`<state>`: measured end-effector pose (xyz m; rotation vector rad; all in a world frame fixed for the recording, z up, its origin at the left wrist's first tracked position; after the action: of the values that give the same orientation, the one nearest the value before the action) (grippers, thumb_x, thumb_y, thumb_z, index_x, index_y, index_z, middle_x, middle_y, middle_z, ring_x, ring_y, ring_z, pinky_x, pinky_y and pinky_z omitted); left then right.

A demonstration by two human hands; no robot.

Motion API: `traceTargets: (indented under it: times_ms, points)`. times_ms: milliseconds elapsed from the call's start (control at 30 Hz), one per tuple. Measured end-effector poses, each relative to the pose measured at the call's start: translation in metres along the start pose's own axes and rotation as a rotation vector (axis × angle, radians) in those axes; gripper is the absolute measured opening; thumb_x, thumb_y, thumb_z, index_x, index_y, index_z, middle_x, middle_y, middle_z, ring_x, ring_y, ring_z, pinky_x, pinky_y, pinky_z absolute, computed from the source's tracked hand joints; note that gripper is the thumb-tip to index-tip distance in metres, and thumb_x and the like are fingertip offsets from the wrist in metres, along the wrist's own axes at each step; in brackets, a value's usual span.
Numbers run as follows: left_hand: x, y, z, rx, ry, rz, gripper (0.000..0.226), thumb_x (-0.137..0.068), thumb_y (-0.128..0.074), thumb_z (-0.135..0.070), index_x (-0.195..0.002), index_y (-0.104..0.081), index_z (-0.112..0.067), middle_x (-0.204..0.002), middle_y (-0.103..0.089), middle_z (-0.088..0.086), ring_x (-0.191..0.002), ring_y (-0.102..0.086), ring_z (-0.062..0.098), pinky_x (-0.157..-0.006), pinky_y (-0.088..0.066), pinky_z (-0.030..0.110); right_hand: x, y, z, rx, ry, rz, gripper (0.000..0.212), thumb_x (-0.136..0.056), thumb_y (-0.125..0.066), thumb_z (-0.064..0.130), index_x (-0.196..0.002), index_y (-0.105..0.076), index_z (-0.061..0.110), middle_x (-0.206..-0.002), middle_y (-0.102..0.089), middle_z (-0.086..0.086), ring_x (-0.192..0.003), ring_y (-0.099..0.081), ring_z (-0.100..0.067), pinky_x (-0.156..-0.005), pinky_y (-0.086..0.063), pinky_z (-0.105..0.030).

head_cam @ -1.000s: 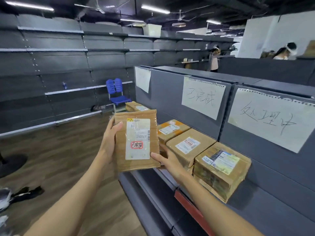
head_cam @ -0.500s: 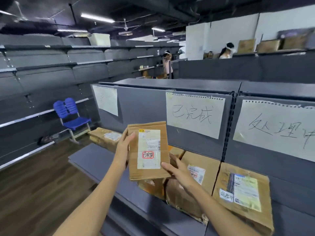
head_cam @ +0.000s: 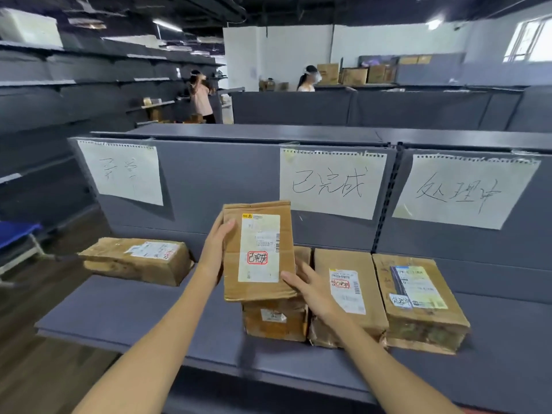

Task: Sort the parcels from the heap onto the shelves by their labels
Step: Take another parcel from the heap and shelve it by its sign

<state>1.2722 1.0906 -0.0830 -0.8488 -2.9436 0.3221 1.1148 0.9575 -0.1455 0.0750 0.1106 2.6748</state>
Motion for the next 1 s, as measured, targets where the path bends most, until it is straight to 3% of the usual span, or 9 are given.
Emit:
traceTargets:
  times_ms: [67,167,267,333,467,567,667,800,1000]
  points:
    - [-0.002,-0.001,0.007,0.011,0.037,0.043,0.044,-0.099,-0.050,-0.045,-0.136,-0.056,-0.021,-0.120,-0.071,0.012,-0.108,-0.069,0.031,-0.084,-0.058,0.040,0.005,0.000,0.000,-0.008,-0.017,-0.053,0.042,-0.095,-0.065,0.035,-0.134,-0.049,0.032,-0.123,-0.064,0.018,-0.104,-0.062,0.013,-0.078,-0.050,-0.007]
    - [-0.006,-0.010,0.018,0.013,0.082,0.109,0.045,-0.099,-0.048,-0.052,-0.130,-0.062,-0.022,-0.111,-0.075,0.005,-0.104,-0.071,0.024,-0.080,-0.057,0.036,0.015,0.005,-0.002,-0.025,-0.062,-0.143,0.050,-0.093,-0.064,0.049,-0.137,-0.057,0.024,-0.121,-0.069,0.013,-0.111,-0.065,-0.005,-0.089,-0.056,-0.024]
    - [-0.007,-0.043,0.020,-0.038,0.081,0.249,0.051,-0.094,-0.050,-0.056,-0.132,-0.059,-0.023,-0.120,-0.073,0.004,-0.111,-0.069,0.025,-0.091,-0.055,0.039,0.024,0.028,-0.001,-0.016,-0.102,-0.283,0.048,-0.094,-0.057,0.056,-0.131,-0.060,0.025,-0.122,-0.068,0.011,-0.115,-0.061,-0.010,-0.082,-0.049,-0.015]
    - [-0.005,-0.068,0.025,-0.069,0.094,0.332,0.058,-0.090,-0.056,-0.055,-0.140,-0.051,-0.026,-0.127,-0.069,0.004,-0.115,-0.068,0.025,-0.093,-0.056,0.040,0.030,0.048,-0.002,-0.023,-0.140,-0.346,0.060,-0.088,-0.058,0.067,-0.130,-0.062,0.024,-0.126,-0.068,0.006,-0.117,-0.062,-0.014,-0.085,-0.051,-0.022]
    - [-0.006,-0.109,0.054,-0.089,0.175,0.397,0.073,-0.083,-0.067,-0.065,-0.143,-0.050,-0.028,-0.131,-0.068,0.005,-0.119,-0.065,0.027,-0.107,-0.047,0.051,0.050,0.093,0.002,0.070,-0.157,-0.455,0.039,-0.092,-0.055,0.063,-0.110,-0.069,0.031,-0.121,-0.069,0.007,-0.109,-0.061,-0.011,-0.100,-0.045,-0.032]
    - [0.001,-0.131,0.067,-0.086,0.210,0.332,0.039,-0.101,-0.053,-0.035,-0.134,-0.056,-0.013,-0.123,-0.068,0.010,-0.113,-0.065,0.027,-0.075,-0.057,0.019,0.061,0.120,-0.005,0.107,-0.194,-0.516,0.073,-0.078,-0.054,0.079,-0.127,-0.069,0.028,-0.129,-0.065,0.015,-0.123,-0.058,-0.011,-0.114,-0.037,-0.037]
    - [-0.004,-0.159,0.092,-0.149,0.264,0.353,0.040,-0.103,-0.047,-0.028,-0.137,-0.054,-0.009,-0.116,-0.070,0.012,-0.097,-0.068,0.024,-0.067,-0.054,0.025,0.071,0.143,-0.017,0.124,-0.237,-0.578,0.084,-0.072,-0.051,0.086,-0.131,-0.067,0.029,-0.134,-0.063,0.015,-0.130,-0.053,-0.014,-0.117,-0.034,-0.041]
    - [-0.020,-0.190,0.108,-0.227,0.299,0.354,0.040,-0.104,-0.045,-0.031,-0.135,-0.055,-0.009,-0.104,-0.071,0.009,-0.086,-0.068,0.021,-0.066,-0.049,0.028,0.079,0.166,-0.027,0.081,-0.244,-0.689,0.042,-0.096,-0.053,0.058,-0.108,-0.072,0.023,-0.108,-0.069,0.003,-0.107,-0.060,-0.019,-0.099,-0.043,-0.034]
    - [-0.037,-0.210,0.123,-0.376,0.325,0.366,0.041,-0.105,-0.040,-0.041,-0.127,-0.059,-0.013,-0.095,-0.070,0.002,-0.087,-0.066,0.017,-0.067,-0.046,0.028,0.065,0.188,-0.039,0.028,-0.241,-0.738,0.032,-0.101,-0.052,0.045,-0.090,-0.072,0.022,-0.090,-0.072,0.006,-0.088,-0.063,-0.010,-0.073,-0.044,-0.025]
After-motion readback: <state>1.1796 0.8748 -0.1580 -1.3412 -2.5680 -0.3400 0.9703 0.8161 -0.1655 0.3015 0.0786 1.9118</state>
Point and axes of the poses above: each hand's wrist, its own x-axis away from the middle knuckle, its own y-axis out of the back of the hand, z = x × y, the point moved 9 cm from there along -x, towards the middle knuckle
